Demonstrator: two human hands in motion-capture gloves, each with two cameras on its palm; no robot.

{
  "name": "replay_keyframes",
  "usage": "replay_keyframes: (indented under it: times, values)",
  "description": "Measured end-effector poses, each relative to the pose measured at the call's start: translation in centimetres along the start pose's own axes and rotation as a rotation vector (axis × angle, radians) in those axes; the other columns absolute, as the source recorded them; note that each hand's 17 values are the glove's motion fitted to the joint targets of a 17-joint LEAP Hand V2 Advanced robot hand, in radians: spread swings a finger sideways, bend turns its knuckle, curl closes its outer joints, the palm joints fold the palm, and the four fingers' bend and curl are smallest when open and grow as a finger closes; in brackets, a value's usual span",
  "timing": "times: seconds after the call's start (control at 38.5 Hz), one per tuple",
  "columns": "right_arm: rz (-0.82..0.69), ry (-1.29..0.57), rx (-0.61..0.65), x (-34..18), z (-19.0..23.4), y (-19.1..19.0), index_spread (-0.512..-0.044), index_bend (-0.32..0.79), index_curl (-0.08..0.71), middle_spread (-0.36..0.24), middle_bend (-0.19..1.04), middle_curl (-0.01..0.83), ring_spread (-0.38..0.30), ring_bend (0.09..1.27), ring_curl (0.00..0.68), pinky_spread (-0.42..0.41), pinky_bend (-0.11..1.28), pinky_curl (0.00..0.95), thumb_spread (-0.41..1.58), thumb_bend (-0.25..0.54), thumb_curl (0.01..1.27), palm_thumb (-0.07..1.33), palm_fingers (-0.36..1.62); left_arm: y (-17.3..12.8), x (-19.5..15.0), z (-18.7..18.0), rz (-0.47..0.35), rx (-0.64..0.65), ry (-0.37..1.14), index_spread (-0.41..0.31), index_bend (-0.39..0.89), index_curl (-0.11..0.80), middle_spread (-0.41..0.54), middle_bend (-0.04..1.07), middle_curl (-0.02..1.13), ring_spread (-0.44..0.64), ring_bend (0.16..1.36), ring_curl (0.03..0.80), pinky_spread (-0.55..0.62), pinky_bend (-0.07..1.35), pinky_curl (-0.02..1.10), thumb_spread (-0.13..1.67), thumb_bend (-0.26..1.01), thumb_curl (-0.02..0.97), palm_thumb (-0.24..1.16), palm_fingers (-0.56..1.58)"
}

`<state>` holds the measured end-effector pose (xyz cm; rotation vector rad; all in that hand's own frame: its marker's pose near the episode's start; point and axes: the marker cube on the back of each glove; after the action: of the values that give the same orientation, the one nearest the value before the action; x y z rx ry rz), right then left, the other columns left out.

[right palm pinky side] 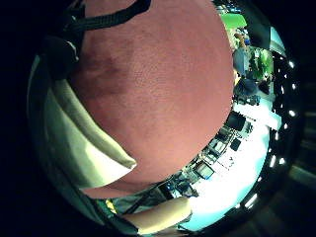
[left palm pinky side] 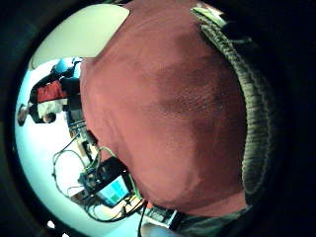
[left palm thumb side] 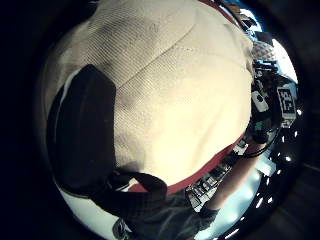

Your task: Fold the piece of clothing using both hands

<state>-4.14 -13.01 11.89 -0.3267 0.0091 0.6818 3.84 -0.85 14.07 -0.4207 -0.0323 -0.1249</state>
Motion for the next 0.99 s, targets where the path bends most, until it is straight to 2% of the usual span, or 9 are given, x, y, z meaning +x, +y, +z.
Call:
replay_keyframes:
  times: [0.13, 0.29, 0.39, 0.49, 0.6, 0.7, 0.83, 0.91, 0.99]
  values:
    - [-0.030, 0.008, 0.084, -1.3, 0.0, 0.2, -0.202, 0.11, 0.201, -0.027, 0.25, 0.422, -0.077, 0.55, 0.400, -0.041, 0.55, 0.391, 1.33, 0.072, 0.37, 0.76, 0.77, 1.4, -0.2, -1.7, 0.026, -0.166, -0.020, -0.044, 0.17, 0.399, 0.078, 0.14, 0.26, 0.14, 0.52, 0.366, 0.15, 0.39, 0.38, 1.46, 0.00, 0.265, 0.11, 0.27]
    - [-0.049, 0.070, 0.182, -2.2, -0.3, 0.6, -0.218, 0.12, 0.210, -0.087, 0.29, 0.444, -0.154, 0.60, 0.415, -0.152, 0.57, 0.395, 1.31, 0.124, 0.40, 0.90, 1.09, 1.1, -2.1, -3.9, -0.017, -0.024, -0.022, -0.059, 0.16, 0.390, 0.047, 0.17, 0.26, 0.08, 0.56, 0.370, 0.12, 0.36, 0.37, 1.44, 0.00, 0.255, 0.13, 0.32]
    - [-0.105, 0.037, 0.183, -3.0, -1.7, -0.5, -0.226, 0.15, 0.243, -0.128, 0.33, 0.471, -0.191, 0.64, 0.447, -0.189, 0.59, 0.426, 1.26, 0.140, 0.42, 0.98, 1.22, 2.0, -3.8, -4.7, -0.023, -0.055, 0.005, -0.069, 0.14, 0.379, 0.035, 0.17, 0.27, 0.06, 0.57, 0.373, 0.11, 0.35, 0.37, 1.43, 0.00, 0.248, 0.13, 0.32]
    - [-0.138, -0.140, 0.160, -4.4, -3.7, -4.7, -0.236, 0.15, 0.269, -0.149, 0.35, 0.486, -0.213, 0.65, 0.464, -0.224, 0.61, 0.445, 1.15, 0.111, 0.44, 1.01, 1.26, 1.6, -6.2, -4.8, -0.063, -0.109, 0.036, -0.074, 0.14, 0.368, 0.025, 0.17, 0.28, 0.04, 0.58, 0.371, 0.10, 0.35, 0.37, 1.42, 0.00, 0.241, 0.14, 0.33]
    - [-0.207, -0.162, 0.172, -7.3, -7.8, -4.1, -0.234, 0.16, 0.291, -0.156, 0.36, 0.495, -0.226, 0.65, 0.469, -0.236, 0.64, 0.460, 0.97, 0.055, 0.49, 1.01, 1.27, -1.2, -9.1, -4.9, -0.149, -0.002, 0.026, -0.077, 0.15, 0.363, 0.023, 0.16, 0.29, 0.04, 0.59, 0.370, 0.10, 0.34, 0.37, 1.42, -0.01, 0.235, 0.14, 0.34]
    - [-0.325, -0.129, 0.227, -12.9, -10.2, -1.1, -0.233, 0.15, 0.302, -0.166, 0.37, 0.503, -0.237, 0.65, 0.474, -0.241, 0.70, 0.483, 0.82, 0.024, 0.53, 1.02, 1.27, -1.4, -11.2, -5.6, -0.251, 0.009, 0.053, -0.079, 0.14, 0.357, 0.024, 0.16, 0.29, 0.03, 0.60, 0.370, 0.11, 0.34, 0.37, 1.45, 0.02, 0.238, 0.19, 0.34]
    - [-0.467, -0.021, 0.227, -20.8, -8.5, 6.2, -0.233, 0.15, 0.317, -0.170, 0.37, 0.510, -0.239, 0.67, 0.483, -0.245, 0.75, 0.505, 0.69, -0.008, 0.57, 1.04, 1.27, -1.5, -13.2, -6.0, -0.322, 0.015, 0.056, -0.072, 0.10, 0.327, 0.032, 0.18, 0.30, 0.01, 0.63, 0.370, 0.09, 0.37, 0.37, 1.53, 0.06, 0.255, 0.25, 0.38]
    - [-0.538, 0.024, 0.084, -23.5, -6.1, 12.6, -0.235, 0.14, 0.321, -0.173, 0.38, 0.518, -0.242, 0.69, 0.490, -0.243, 0.77, 0.516, 0.62, -0.019, 0.59, 1.05, 1.25, -1.0, -14.3, -6.2, -0.365, 0.020, 0.037, -0.071, 0.09, 0.314, 0.029, 0.19, 0.31, 0.00, 0.65, 0.372, 0.09, 0.38, 0.37, 1.56, 0.08, 0.271, 0.29, 0.40]
    - [-0.598, -0.009, -0.197, -24.8, -3.4, 17.0, -0.238, 0.10, 0.313, -0.173, 0.37, 0.519, -0.240, 0.70, 0.495, -0.253, 0.80, 0.524, 0.59, -0.025, 0.61, 1.05, 1.23, 0.2, -15.2, -6.5, -0.385, 0.016, 0.019, -0.076, 0.11, 0.307, 0.023, 0.19, 0.31, -0.01, 0.64, 0.371, 0.08, 0.38, 0.38, 1.58, 0.10, 0.285, 0.31, 0.42]
